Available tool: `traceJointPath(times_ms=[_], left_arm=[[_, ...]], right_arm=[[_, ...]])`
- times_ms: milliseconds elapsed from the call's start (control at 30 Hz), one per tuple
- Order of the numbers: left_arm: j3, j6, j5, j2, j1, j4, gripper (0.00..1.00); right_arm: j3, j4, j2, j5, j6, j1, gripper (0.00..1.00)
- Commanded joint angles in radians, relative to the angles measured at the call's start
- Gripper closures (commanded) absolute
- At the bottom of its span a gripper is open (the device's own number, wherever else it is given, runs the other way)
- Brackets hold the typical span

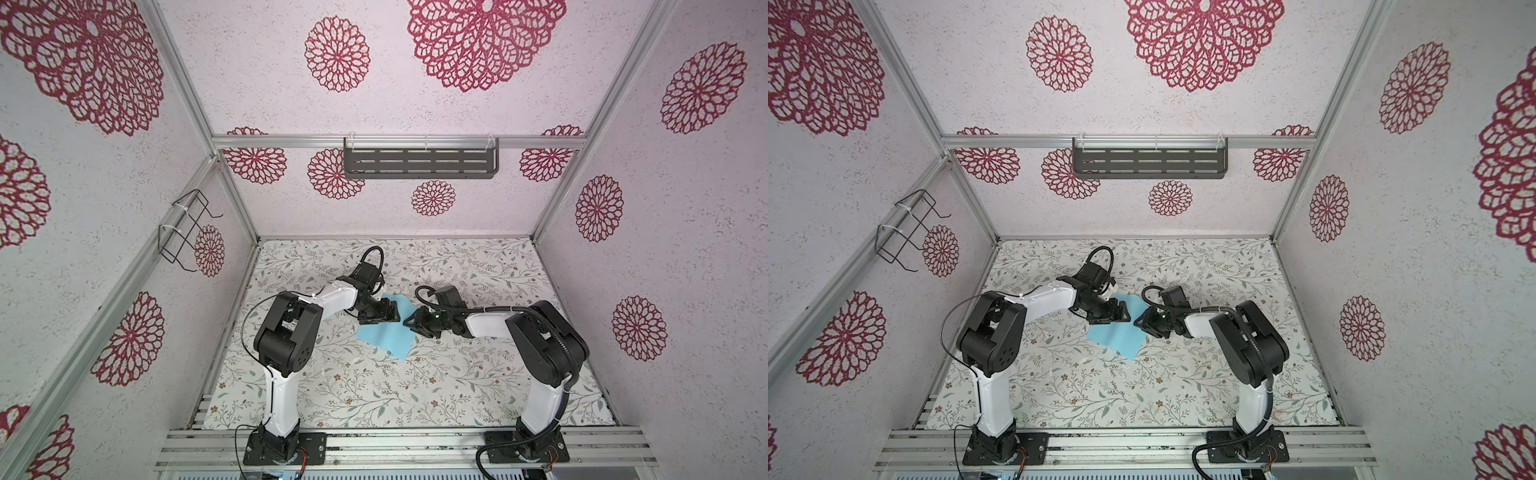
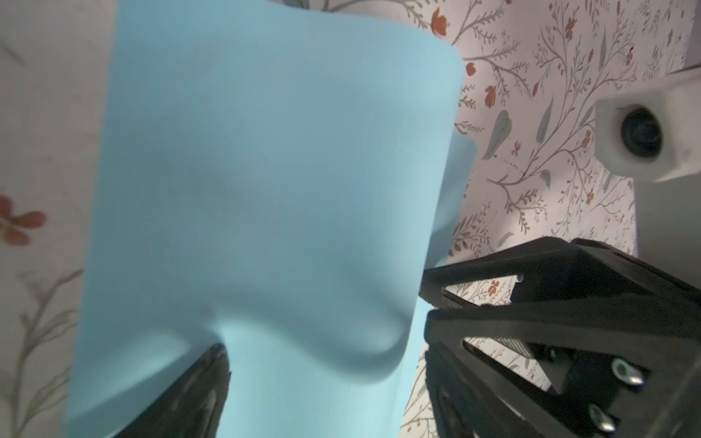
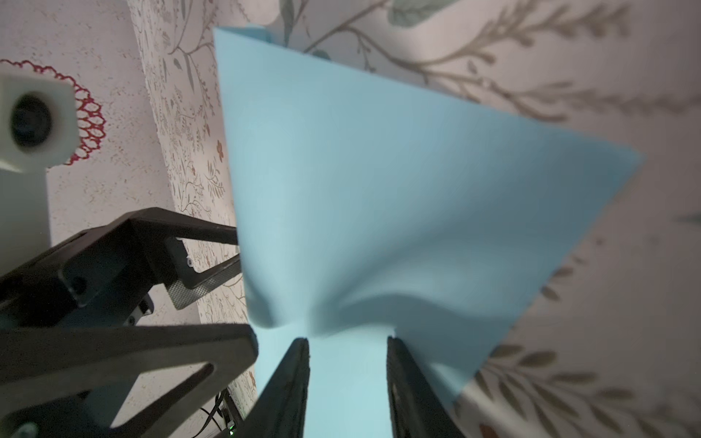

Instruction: Fold a paper plane with a square sheet of paper (pick it up from the middle)

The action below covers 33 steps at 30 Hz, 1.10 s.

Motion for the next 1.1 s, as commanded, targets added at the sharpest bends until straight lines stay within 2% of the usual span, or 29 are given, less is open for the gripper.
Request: traceJointPath(times_ms=[0, 167, 300, 467, 567, 800, 967, 1067], left_arm=[[-0.025, -0.017, 0.027, 0.033, 0.003, 0.026, 0.18], [-0.019, -0.028, 0.038, 0.034, 0.005, 0.036, 0.29], [0.007, -0.008, 0.065, 0.022, 0.015, 0.031, 0.44], [0.031, 0.015, 0.098, -0.025, 0.029, 0.057, 0.65], [0.023, 0.014, 0.122, -0.043, 0.039, 0.081, 0.73], [-0.034, -0.057, 0.212, -0.153, 0.091, 0.175, 0.73], [-0.102, -0.17, 0.278, -0.203, 0.122, 0.306, 0.73], [-0.12, -0.206, 0.275, -0.218, 0.127, 0.34, 0.73]], right_arm=[[0.006, 0.027, 0.032, -0.017, -0.052, -0.012, 0.61], [0.029, 0.073, 0.061, -0.069, -0.063, -0.014, 0.62], [0.025, 0.116, 0.042, -0.077, -0.063, -0.025, 0.61], [-0.036, 0.287, -0.029, -0.109, -0.023, -0.07, 0.59], [-0.072, 0.35, -0.076, -0.11, -0.009, -0.099, 0.56], [-0.094, 0.301, -0.146, -0.092, -0.063, -0.14, 0.48], [-0.092, 0.371, -0.138, -0.155, -0.03, -0.134, 0.32], [-0.09, 0.46, -0.137, -0.2, 0.022, -0.119, 0.23]])
